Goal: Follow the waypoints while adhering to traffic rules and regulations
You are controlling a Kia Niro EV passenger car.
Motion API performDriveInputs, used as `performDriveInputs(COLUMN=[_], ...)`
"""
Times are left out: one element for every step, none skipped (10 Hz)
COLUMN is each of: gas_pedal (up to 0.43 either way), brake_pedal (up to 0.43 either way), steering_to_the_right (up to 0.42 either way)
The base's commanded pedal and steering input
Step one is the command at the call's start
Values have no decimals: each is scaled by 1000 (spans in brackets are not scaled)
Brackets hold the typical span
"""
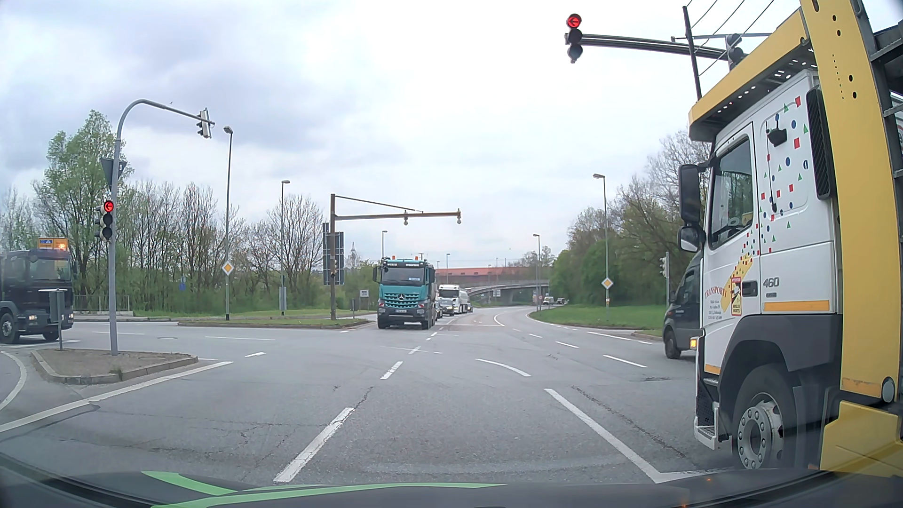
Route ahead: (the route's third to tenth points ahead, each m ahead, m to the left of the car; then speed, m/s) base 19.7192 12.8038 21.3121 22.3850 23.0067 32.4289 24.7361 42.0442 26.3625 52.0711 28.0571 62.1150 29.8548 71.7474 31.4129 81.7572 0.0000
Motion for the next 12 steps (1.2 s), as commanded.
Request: performDriveInputs(gas_pedal=[0,0,0,0,0,0,0,0,0,0,0,0], brake_pedal=[311,311,311,311,311,311,311,311,311,311,311,311], steering_to_the_right=[7,8,7,8,7,7,7,7,8,7,7,7])
